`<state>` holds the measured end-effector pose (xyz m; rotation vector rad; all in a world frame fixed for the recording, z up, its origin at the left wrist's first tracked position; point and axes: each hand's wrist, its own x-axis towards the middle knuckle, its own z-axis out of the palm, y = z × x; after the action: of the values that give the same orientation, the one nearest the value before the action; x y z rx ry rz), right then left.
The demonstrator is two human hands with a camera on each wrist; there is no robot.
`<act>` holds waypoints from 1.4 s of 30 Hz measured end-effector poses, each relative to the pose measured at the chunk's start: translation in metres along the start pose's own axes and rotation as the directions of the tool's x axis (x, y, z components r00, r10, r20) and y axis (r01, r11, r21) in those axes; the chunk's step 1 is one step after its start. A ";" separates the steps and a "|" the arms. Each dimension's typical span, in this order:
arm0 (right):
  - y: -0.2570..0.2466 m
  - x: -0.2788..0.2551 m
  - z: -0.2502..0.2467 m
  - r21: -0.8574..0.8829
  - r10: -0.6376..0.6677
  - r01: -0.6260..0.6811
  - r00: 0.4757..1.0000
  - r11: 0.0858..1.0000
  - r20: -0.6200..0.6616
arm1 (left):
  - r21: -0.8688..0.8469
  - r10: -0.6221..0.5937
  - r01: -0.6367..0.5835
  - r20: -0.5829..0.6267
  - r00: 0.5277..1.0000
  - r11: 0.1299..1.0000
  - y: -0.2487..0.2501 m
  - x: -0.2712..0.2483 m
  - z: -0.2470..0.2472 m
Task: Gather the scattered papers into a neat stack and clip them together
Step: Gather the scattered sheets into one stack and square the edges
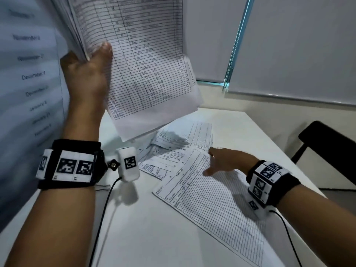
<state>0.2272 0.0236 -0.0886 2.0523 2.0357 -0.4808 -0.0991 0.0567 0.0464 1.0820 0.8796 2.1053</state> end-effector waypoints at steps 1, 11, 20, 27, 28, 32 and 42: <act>0.000 0.001 0.001 0.018 -0.016 0.016 1.000 1.000 -0.005 | -0.005 -0.016 0.016 -0.006 1.000 1.000 0.001 0.001 -0.001; -0.032 -0.016 -0.072 -0.444 -0.168 0.091 0.976 0.892 -0.137 | -0.059 0.006 -0.008 -0.033 0.999 0.998 0.004 0.013 -0.019; -0.111 0.070 -0.061 -0.898 -0.517 0.180 0.854 0.400 -0.059 | -0.093 0.068 -0.067 0.011 0.998 0.993 0.000 0.016 -0.021; -0.131 0.110 -0.037 -0.888 -0.540 0.284 0.840 0.360 0.050 | -0.120 0.043 -0.039 0.034 0.998 0.992 -0.001 0.014 -0.021; -0.131 0.110 -0.035 -0.889 -0.540 0.277 0.840 0.364 0.040 | -0.124 0.037 -0.032 0.035 0.999 0.992 -0.002 0.015 -0.021; -0.126 0.105 -0.032 -0.864 -0.593 0.273 0.805 0.422 -0.035 | -0.095 0.027 -0.023 0.050 0.998 0.995 -0.003 0.014 -0.018; -0.068 0.038 -0.048 -0.836 -0.845 0.262 0.389 0.483 -0.366 | -0.030 -0.017 0.016 -0.018 1.000 0.999 -0.003 0.009 -0.016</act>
<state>0.1628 0.0784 -0.0536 0.9646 2.7949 1.1761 -0.1158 0.0606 0.0409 1.0384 0.8607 2.1110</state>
